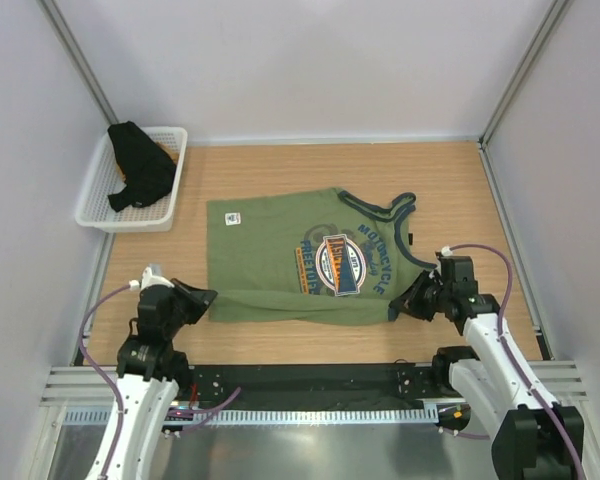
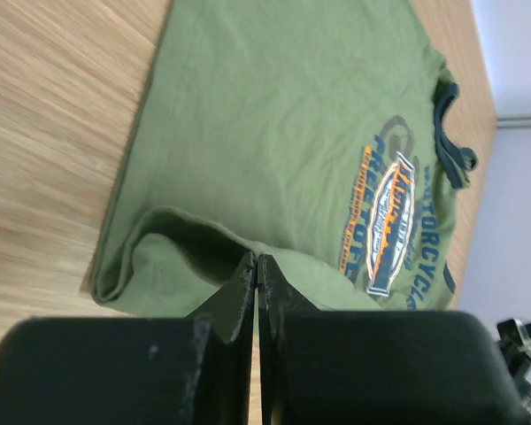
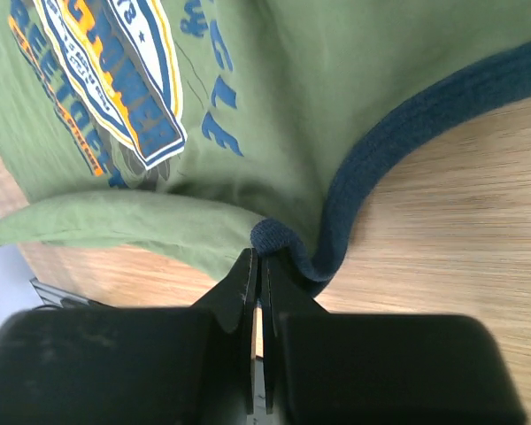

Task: Fold and stack the tank tops
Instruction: Flatten the tank top out, then fold the tank top

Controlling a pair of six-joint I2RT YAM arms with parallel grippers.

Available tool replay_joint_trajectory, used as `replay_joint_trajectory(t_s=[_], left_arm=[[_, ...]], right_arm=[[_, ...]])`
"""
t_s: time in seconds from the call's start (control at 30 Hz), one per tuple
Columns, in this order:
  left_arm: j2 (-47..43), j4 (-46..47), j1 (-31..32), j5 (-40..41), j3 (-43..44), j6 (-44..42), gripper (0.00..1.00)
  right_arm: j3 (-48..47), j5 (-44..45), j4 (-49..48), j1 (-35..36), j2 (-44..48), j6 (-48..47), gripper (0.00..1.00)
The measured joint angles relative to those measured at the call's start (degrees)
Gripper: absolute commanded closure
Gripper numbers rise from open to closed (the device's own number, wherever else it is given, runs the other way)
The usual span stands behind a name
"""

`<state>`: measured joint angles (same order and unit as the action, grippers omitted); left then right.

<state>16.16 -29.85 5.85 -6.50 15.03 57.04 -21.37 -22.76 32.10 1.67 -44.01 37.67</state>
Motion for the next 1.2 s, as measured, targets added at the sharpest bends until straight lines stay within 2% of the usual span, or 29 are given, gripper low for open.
replay_joint_trajectory(t_s=[0.13,0.23,0.4,0.53,0.73,0.9,1.2], left_arm=[[-8.57,-3.56,2.69,2.03,-0.87,3.19,1.00],[-10.71,-4.79,4.52,4.44,-0.15,5.01,1.00],[-6.40,-7.52,5.44,8.13,0.66,6.99,1.00],[-2.21,-9.51,5.44,10.40,1.90,7.54,1.00],[-4.22,-11.34,5.44,12.94,2.43,9.16,1.00],[-3.58,-11.45,5.44,14.49,2.47,9.90,1.00],[5.46,-9.11,5.46,16.24,3.56,8.83,1.00]], right_arm=[[0.04,0.20,-0.85,2.82,-2.86,-0.33,0.99],[-0.26,1.36,-2.38,5.79,-7.58,-0.33,0.99],[-4.72,4.11,-3.89,9.84,-15.02,-0.57,0.99],[-10.01,7.26,-4.24,10.25,-16.63,-1.44,0.99],[-14.93,11.04,-4.35,10.27,-16.76,-3.13,0.99],[-18.05,11.28,-4.52,10.38,-22.18,-4.70,0.99],[-21.88,11.37,-5.22,10.38,-28.61,-6.54,0.99]])
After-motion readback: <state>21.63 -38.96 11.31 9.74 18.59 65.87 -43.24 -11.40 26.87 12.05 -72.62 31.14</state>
